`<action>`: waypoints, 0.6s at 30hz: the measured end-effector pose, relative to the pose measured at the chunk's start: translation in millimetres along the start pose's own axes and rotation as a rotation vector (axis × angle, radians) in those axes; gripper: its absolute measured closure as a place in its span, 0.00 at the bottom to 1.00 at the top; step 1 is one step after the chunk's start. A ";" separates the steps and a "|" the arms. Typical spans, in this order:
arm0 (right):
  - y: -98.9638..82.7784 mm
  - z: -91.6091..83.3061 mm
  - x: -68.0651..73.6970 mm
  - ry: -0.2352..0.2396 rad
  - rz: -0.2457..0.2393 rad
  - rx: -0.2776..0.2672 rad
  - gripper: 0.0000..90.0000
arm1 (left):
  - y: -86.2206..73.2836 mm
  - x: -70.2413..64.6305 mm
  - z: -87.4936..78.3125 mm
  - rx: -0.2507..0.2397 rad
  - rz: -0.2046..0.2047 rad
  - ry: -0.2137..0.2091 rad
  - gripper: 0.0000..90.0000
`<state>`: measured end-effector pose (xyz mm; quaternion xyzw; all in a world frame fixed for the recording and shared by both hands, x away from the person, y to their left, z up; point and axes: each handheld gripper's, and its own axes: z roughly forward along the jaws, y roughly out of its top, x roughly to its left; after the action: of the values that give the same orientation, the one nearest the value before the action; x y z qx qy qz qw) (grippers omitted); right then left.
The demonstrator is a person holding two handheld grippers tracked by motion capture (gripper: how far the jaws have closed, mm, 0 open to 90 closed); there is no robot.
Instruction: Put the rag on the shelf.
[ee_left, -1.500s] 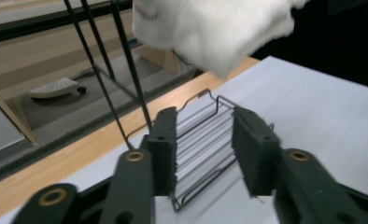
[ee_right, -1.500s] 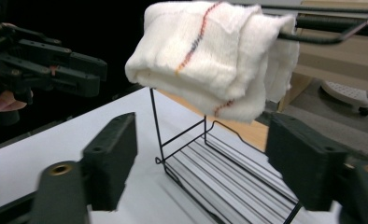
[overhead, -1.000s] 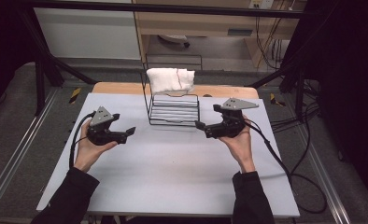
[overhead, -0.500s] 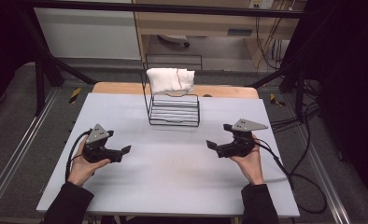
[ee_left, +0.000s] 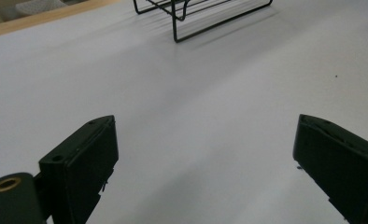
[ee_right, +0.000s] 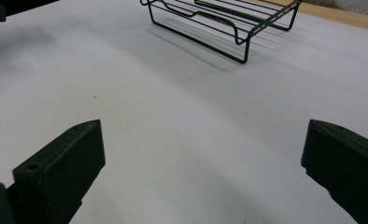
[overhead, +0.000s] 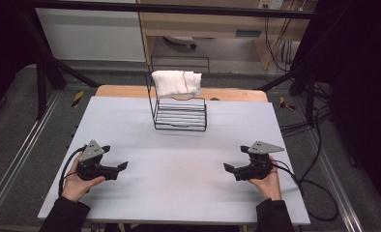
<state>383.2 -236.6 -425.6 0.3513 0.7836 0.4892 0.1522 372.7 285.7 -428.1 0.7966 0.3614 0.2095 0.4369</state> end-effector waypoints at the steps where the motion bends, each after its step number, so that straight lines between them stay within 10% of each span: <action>1: -2.9 -1.4 -0.7 -0.002 -0.001 0.003 0.00 | -2.8 0.3 0.0 0.008 0.000 -0.002 0.07; 18: -31.8 -12.8 -5.8 0.006 0.033 0.044 0.00 | -20.4 1.9 -0.4 0.043 -0.004 -0.011 0.05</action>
<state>367.1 -257.9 -448.0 0.3661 0.7886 0.4754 0.1342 365.7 294.6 -445.2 0.8061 0.3652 0.1967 0.4221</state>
